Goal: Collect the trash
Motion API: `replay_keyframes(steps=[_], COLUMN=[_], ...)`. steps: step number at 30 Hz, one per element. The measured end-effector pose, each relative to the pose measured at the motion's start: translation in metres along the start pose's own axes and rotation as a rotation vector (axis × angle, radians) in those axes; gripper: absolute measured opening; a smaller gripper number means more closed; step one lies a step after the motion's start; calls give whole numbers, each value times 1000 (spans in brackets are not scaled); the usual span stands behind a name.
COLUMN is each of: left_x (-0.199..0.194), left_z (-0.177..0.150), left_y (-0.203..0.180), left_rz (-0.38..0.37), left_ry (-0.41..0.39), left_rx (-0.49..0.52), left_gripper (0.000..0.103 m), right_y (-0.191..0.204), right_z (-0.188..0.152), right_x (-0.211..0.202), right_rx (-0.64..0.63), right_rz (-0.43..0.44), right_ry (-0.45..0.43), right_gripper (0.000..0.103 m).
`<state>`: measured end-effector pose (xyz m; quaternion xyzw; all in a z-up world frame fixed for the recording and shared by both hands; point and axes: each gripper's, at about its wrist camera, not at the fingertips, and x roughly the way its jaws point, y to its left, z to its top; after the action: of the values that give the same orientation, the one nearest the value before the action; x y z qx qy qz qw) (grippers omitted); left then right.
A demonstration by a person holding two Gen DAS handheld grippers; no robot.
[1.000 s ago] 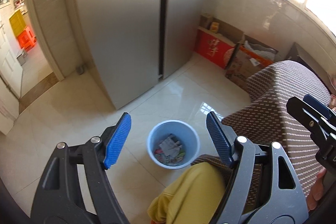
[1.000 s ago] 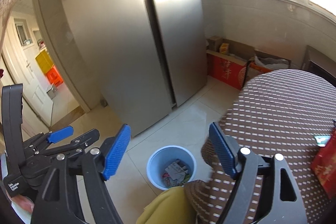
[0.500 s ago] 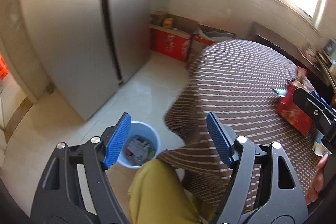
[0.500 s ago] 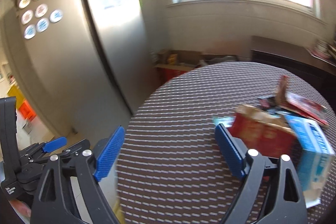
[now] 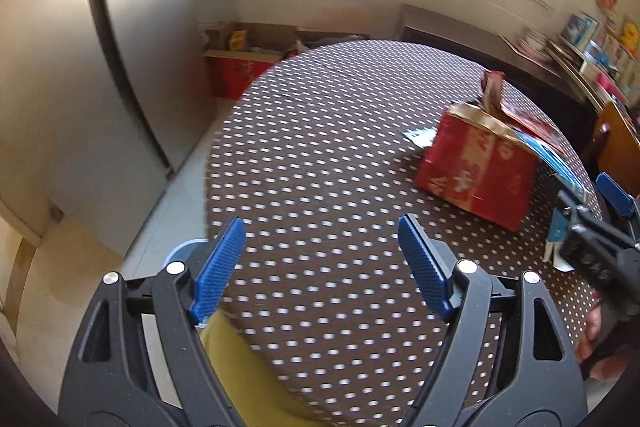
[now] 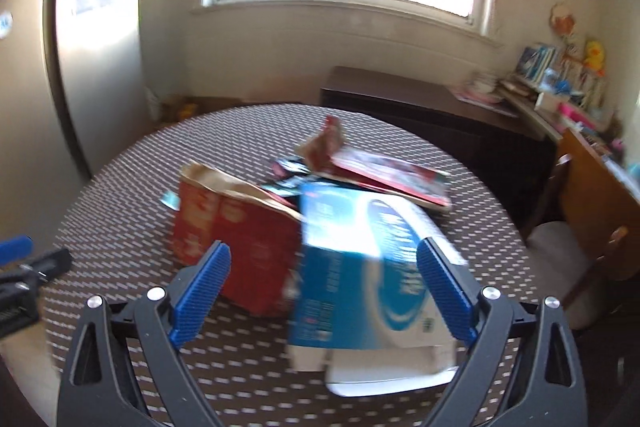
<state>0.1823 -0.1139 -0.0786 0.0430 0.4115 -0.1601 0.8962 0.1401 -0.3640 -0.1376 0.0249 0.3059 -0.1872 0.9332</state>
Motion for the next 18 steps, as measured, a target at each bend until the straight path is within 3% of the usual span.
replay_keyframes(steps=[7, 9, 11, 13, 18], left_x=[9, 12, 15, 17, 23], left_z=[-5, -7, -7, -7, -1], left_y=[-21, -22, -24, -25, -32], left_rz=[-25, -29, -34, -42, -84], left_ry=[32, 42, 53, 57, 67], left_rx=[49, 53, 54, 54, 61], left_gripper=[78, 78, 78, 78, 84], right_y=[-12, -14, -20, -26, -58], right_z=[-10, -9, -8, -7, 5], right_x=[41, 49, 55, 56, 34], right_rx=[-49, -32, -19, 0, 94], right_rz=[-185, -186, -192, -231, -150], right_ry=[78, 94, 112, 105, -2], right_gripper=[92, 90, 59, 41, 15])
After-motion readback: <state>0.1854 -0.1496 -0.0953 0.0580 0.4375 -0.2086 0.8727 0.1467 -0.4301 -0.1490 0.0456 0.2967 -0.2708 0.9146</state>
